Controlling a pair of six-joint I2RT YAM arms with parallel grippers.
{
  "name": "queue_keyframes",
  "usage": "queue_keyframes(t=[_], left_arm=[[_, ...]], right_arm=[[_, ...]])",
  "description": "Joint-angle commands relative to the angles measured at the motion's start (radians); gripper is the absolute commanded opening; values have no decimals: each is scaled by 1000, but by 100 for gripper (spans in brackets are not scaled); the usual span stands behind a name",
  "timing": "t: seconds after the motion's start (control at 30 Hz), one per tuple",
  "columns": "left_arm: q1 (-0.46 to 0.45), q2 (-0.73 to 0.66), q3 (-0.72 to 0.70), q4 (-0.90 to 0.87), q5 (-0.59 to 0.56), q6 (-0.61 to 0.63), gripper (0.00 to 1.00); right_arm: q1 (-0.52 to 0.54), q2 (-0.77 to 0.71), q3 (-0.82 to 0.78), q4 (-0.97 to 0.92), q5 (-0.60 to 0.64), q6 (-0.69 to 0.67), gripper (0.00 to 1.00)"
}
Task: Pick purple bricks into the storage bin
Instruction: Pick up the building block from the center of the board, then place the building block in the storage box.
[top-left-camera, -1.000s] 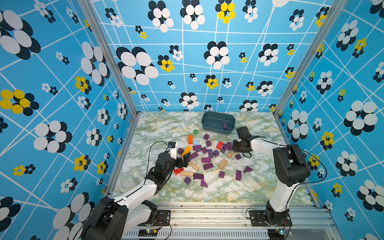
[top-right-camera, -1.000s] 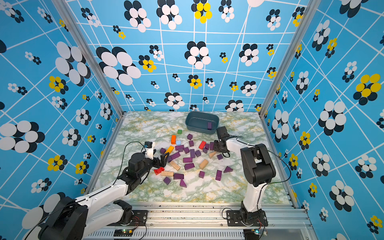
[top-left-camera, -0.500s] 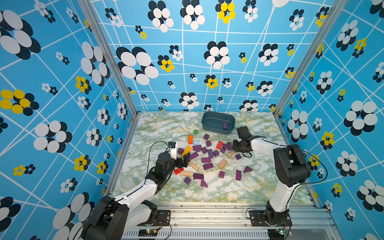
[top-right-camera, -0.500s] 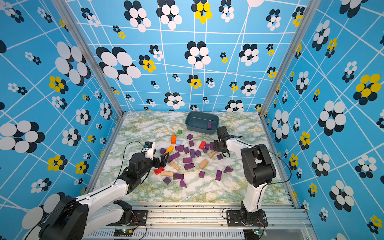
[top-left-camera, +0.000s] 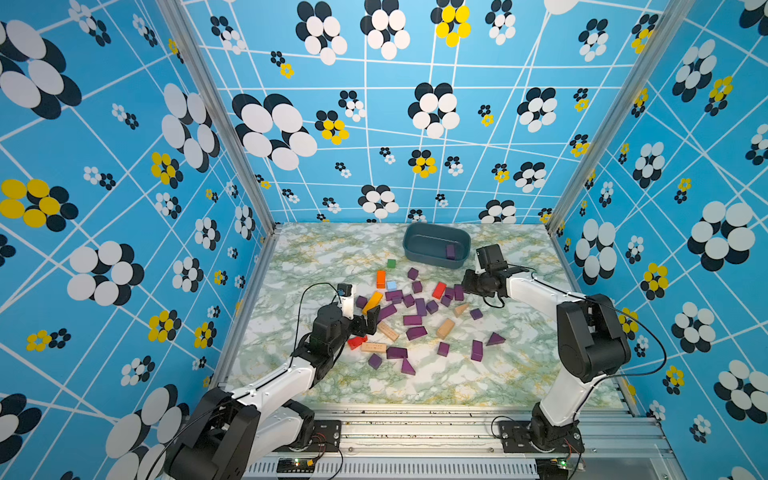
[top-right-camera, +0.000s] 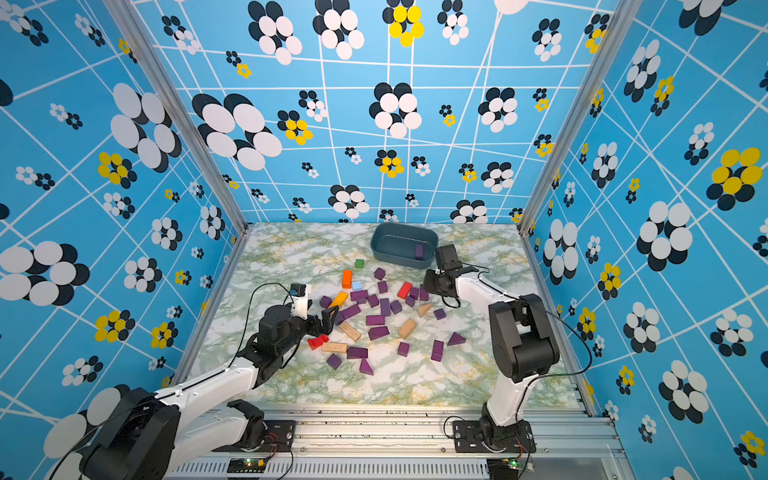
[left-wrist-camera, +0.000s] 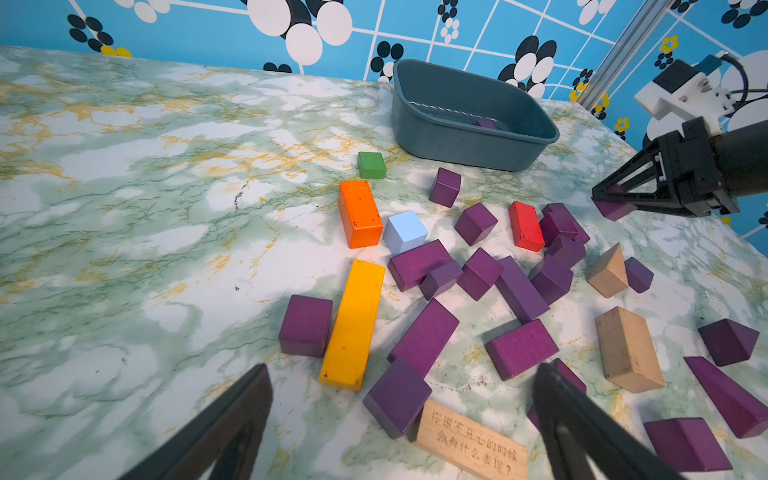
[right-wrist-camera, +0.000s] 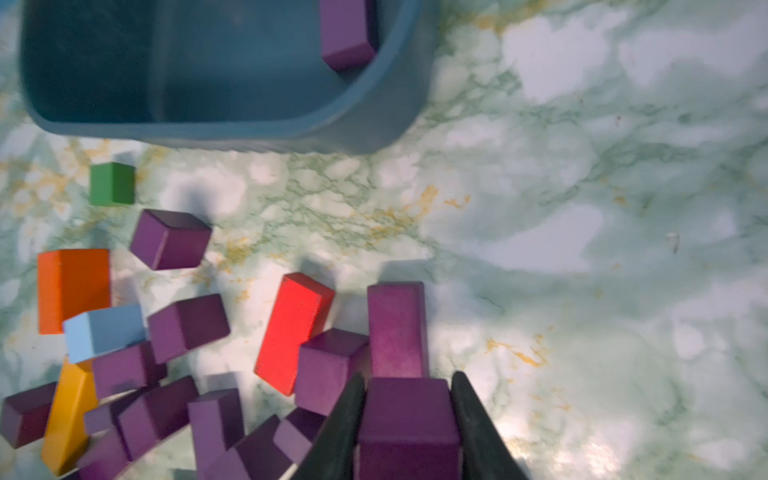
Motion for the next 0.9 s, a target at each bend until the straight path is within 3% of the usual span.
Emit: queue_keyframes(t=[0.0, 0.53, 0.57, 0.7, 0.8, 0.87], left_arm=[[8, 0, -7, 11, -16, -9, 99], [8, 11, -7, 16, -14, -6, 100], [9, 10, -7, 16, -14, -5, 99], [9, 7, -8, 15, -16, -2, 99], [8, 7, -7, 14, -18, 1, 99], [9, 5, -7, 11, -23, 5, 100]], right_arm=[[2, -4, 61, 53, -35, 38, 23], [-33, 252, 451, 58, -66, 76, 22], [-37, 266, 475, 66, -81, 80, 24], [-48, 290, 497, 124, -135, 76, 63], [-54, 268, 476, 154, -144, 62, 72], [-56, 240, 452, 158, -143, 45, 72]])
